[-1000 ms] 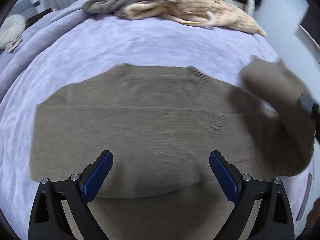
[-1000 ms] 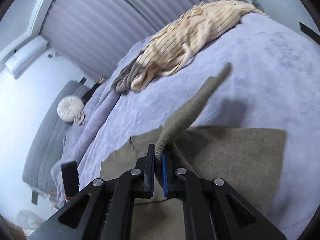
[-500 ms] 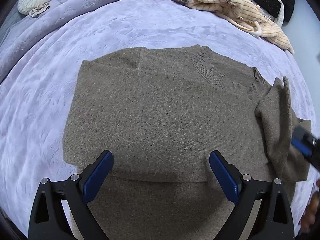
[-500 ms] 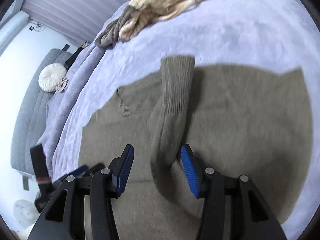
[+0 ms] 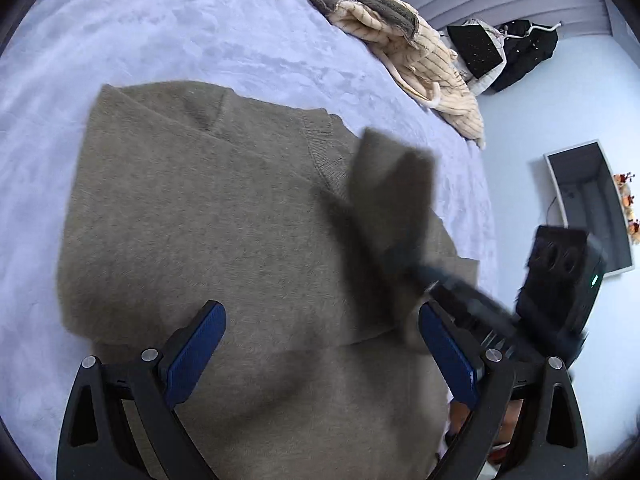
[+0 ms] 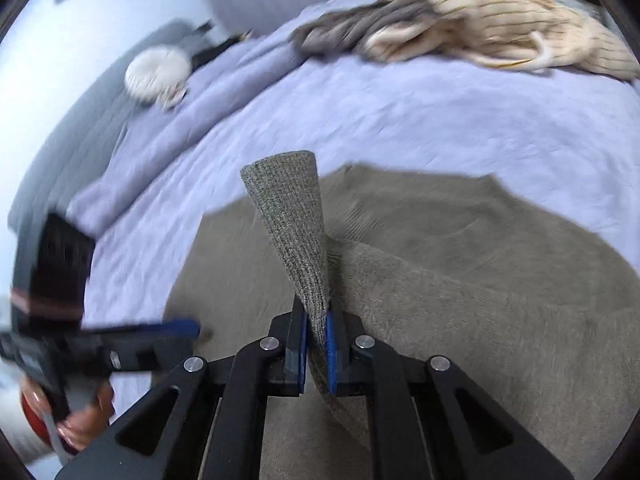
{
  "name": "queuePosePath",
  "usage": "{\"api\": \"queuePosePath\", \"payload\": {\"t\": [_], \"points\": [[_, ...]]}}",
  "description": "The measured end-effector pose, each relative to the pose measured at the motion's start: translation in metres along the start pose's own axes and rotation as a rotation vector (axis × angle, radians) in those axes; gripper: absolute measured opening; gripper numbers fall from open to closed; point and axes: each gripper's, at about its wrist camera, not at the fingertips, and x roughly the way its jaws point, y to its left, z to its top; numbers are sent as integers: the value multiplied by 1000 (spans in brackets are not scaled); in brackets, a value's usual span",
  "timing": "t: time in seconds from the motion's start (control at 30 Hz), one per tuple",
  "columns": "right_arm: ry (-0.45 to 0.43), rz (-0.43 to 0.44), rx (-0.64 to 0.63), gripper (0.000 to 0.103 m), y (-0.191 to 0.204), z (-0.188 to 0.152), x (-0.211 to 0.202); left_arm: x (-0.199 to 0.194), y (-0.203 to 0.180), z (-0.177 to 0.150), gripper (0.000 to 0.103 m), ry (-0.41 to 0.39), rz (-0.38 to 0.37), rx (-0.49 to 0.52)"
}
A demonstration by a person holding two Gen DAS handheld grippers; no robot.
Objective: Fold small clothes
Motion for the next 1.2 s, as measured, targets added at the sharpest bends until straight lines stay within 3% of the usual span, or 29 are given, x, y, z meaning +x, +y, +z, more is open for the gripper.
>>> {"api": "queuePosePath", "payload": {"t": [0.07,0.13,0.2,0.23,0.33,0.43,0.47,0.53,0.6,0.67,0.73,0.77,0.8,0.93,1.03,1.07,1.1,1.17,1.2], "points": [[94,7,-18,13,6,-10,18,13,1,3,97,24,-14,-16],[127,-19,-31,19,8,-24,18,26,1,5,97,44,-24,-31],[115,-5,1,37,5,-35,5,34,-2,6,97,43,-17,-33],[108,7,31,41,0,-40,-2,37,-3,7,97,43,-10,-34],[88,20,191,44,-30,-62,-30,41,-9,11,97,27,4,-35],[47,26,439,44,-75,-98,-57,40,-12,17,93,-4,64,-30],[22,36,542,44,-91,-111,-67,40,-14,20,85,-7,99,-23],[-44,27,702,44,-115,-133,-83,45,-12,21,36,20,175,-2],[-114,-1,821,44,-137,-150,-98,50,-10,22,6,45,197,5],[-163,-3,919,44,-157,-159,-104,46,-11,23,6,39,171,1],[-217,68,1036,41,-176,-168,-104,37,-16,24,6,11,157,20],[-238,93,1073,19,-182,-168,-100,29,-22,26,6,-12,136,33],[-259,119,1085,8,-185,-167,-101,21,-26,28,6,-30,114,43],[-303,168,913,8,-175,-141,-121,-9,-36,34,6,-98,111,108],[-225,230,844,12,-167,-129,-105,-14,-14,33,6,-86,144,67],[-176,200,854,17,-169,-131,-98,-11,-4,32,6,-71,151,37],[-146,164,869,32,-170,-132,-92,-8,8,31,6,-52,164,6],[-183,165,941,45,-183,-146,-88,-3,20,28,6,-32,166,-16],[-237,213,994,45,-191,-159,-93,-1,21,26,6,-33,167,-13]]}}
